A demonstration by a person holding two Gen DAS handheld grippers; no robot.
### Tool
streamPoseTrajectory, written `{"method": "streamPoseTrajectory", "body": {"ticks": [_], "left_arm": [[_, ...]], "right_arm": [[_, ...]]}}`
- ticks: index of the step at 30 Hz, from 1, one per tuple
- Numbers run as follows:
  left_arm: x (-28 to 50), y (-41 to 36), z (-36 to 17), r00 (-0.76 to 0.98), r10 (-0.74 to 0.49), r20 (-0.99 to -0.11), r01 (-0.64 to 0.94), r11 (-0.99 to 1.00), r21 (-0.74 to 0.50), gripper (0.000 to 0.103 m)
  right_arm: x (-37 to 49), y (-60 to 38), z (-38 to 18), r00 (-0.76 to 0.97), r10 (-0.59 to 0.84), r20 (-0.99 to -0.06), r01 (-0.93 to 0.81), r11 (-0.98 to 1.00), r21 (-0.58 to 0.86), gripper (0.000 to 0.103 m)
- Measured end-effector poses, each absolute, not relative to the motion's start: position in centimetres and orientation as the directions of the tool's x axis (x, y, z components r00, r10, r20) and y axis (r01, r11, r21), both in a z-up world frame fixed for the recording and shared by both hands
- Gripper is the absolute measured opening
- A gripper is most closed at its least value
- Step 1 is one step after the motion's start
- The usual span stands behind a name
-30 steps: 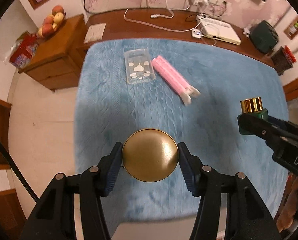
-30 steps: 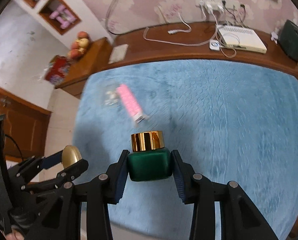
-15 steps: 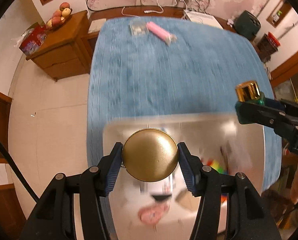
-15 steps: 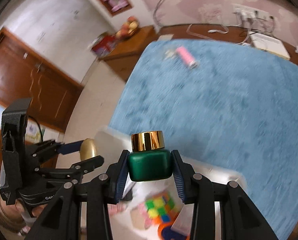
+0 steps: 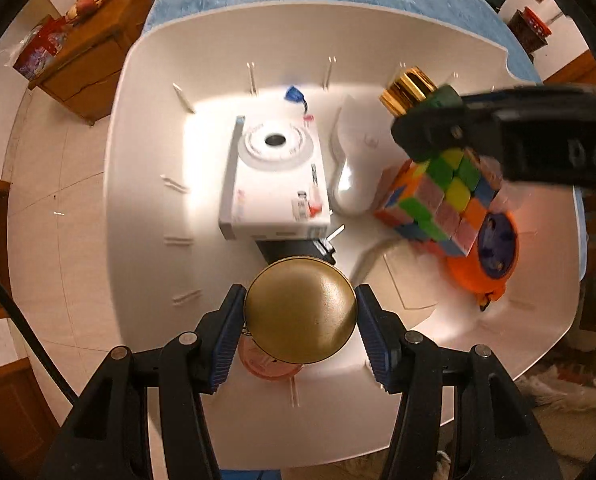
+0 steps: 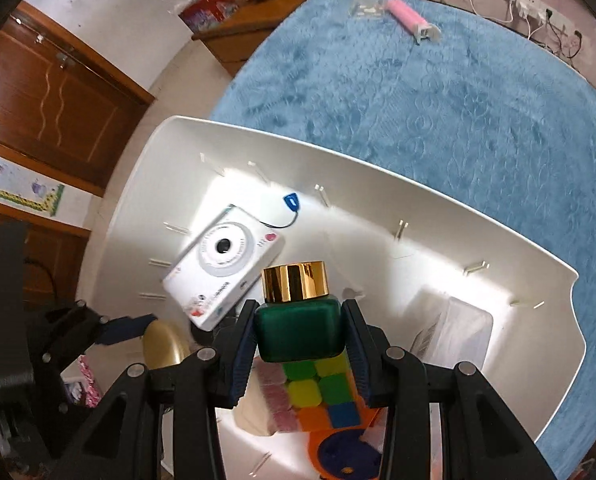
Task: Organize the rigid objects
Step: 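Carry the green jar and gold compact into the tray and open both tools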
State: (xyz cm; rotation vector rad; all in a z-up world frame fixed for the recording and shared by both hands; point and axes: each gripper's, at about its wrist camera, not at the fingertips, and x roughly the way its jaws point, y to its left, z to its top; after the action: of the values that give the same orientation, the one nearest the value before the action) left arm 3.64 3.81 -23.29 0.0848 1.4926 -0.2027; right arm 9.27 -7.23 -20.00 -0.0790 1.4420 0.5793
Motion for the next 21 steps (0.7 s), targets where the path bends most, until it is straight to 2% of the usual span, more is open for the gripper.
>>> {"method": "streamPoseTrajectory", "body": {"ticks": [8, 12, 21], "left_arm": [[3.2, 3.7, -24.5, 0.069, -0.063, -0.996, 0.149, 0.987, -0.053, 0.060], [3.3, 4.0, -24.5, 0.057, -0.086, -0.995, 0.116, 0.990, -0.079, 0.070], [3.7, 3.1, -22.8, 0.079, -0.072, -0.994, 0.130, 0.990, -0.061, 0.070]], "right_arm": [[9.3, -7.3, -20.7, 0.029, 0.286, -0.958, -0.425, 0.871, 0.247, 0.044], [9.3, -7.7, -20.1, 0.048, 0.293, -0.955, -0.427, 0.870, 0.245, 0.046], [9.5, -7.9, -18.1, 0.079, 0.318, -0.945, -0.442, 0.861, 0.253, 0.046]]}}
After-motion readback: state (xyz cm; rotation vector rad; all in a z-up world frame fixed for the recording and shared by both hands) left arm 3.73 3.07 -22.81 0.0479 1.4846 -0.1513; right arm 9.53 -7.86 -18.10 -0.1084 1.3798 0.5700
